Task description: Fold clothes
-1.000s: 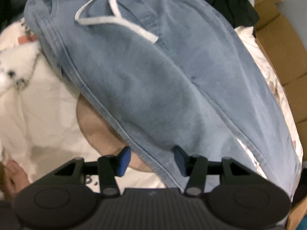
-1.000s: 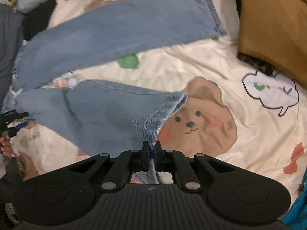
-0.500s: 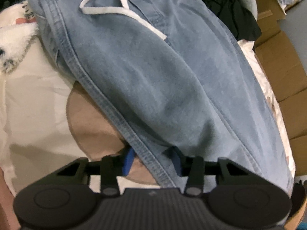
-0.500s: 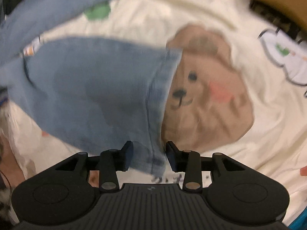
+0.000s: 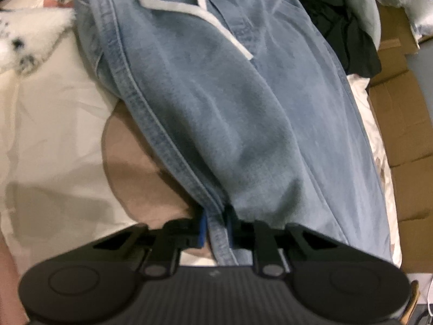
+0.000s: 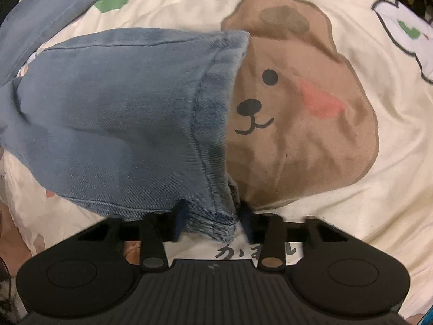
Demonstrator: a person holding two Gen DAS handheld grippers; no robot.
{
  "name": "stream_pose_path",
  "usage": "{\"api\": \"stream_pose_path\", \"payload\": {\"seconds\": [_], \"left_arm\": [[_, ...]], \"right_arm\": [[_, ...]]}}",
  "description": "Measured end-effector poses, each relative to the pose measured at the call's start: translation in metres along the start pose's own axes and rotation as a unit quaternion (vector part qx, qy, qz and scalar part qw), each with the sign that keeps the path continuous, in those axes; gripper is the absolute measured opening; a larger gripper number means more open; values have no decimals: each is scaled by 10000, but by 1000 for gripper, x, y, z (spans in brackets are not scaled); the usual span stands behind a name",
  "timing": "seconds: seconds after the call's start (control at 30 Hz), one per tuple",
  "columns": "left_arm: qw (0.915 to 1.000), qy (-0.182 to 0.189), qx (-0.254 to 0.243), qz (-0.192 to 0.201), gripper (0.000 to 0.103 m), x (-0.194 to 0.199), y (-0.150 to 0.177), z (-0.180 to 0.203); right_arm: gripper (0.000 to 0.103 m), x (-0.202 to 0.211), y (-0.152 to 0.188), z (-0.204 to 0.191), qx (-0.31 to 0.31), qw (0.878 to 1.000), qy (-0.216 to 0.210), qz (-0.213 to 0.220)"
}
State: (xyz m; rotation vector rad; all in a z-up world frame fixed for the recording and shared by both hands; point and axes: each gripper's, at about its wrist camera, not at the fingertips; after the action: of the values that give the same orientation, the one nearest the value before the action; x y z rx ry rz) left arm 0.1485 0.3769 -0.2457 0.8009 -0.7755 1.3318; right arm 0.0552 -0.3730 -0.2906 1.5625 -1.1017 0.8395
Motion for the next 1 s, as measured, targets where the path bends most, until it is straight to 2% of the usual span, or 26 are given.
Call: {"api": "stream_pose_path", "payload": {"seconds": [0.03,0.2,0.4,0.6,0.8,0.83,1.0], "left_arm": [[10000,-45,-28,-21,14,3,0,2],[9993,-317,-119,-141,13,32,11,8],[9971,-701,-163,-244,13,66,27,10],[9942,-978,-55,-444,13,73,20,18],[9877,-1385,-167,-709,13,70,16,28],[9859,-1472,-188,-771,13,67,15,30],[9742,-1963,-247,-1087,13,79,36,4]], "right_arm": [[19,3,2,0,-30,10000,-56,-19],[18,24,14,-6,-60,9997,-218,-77],[18,63,29,-15,191,9995,-15,-232],[14,91,40,-8,185,9984,121,-517],[10,90,63,-21,377,9944,368,-916],[0,89,66,-22,408,9934,420,-986],[0,71,82,-19,505,9873,666,-1349]]}}
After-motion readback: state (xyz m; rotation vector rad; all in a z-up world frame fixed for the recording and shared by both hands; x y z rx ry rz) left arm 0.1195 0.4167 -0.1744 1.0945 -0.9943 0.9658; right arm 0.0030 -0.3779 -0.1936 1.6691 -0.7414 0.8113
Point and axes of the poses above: each gripper's, at about its wrist camera, not at the fingertips, and x roughly against the way its jaws point, z to its right, y to its underside, and after that the axes turned 13 degrees about -z, right-handed
